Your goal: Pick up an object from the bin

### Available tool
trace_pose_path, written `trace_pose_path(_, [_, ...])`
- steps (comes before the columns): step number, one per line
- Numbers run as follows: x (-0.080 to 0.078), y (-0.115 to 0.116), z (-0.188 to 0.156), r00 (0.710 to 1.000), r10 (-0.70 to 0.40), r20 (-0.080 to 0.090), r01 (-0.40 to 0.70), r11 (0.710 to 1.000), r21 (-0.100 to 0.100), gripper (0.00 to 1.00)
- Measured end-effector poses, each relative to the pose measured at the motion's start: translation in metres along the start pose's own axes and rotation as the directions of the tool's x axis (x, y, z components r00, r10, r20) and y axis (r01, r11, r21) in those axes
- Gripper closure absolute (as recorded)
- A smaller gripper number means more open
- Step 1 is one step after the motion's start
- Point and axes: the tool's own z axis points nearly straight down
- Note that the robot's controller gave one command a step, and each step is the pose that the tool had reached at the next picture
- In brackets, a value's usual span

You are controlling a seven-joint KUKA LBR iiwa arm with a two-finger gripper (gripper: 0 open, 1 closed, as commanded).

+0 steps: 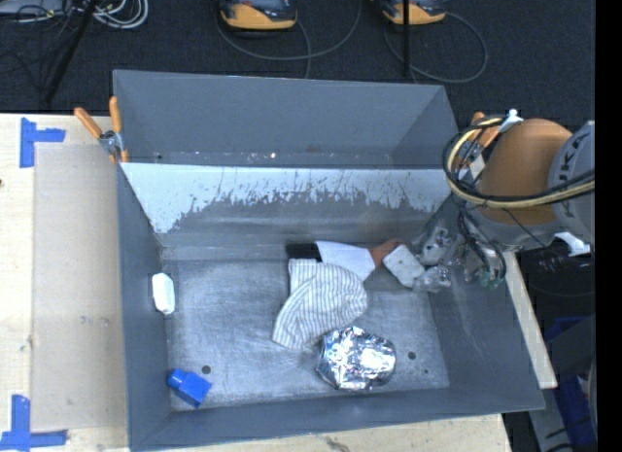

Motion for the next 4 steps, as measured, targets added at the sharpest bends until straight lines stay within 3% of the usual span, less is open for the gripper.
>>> trace_pose_path(4, [0.003,0.000,-0.026,1.000,-0.001,-0.013,0.001,1.000,0.001,1.00])
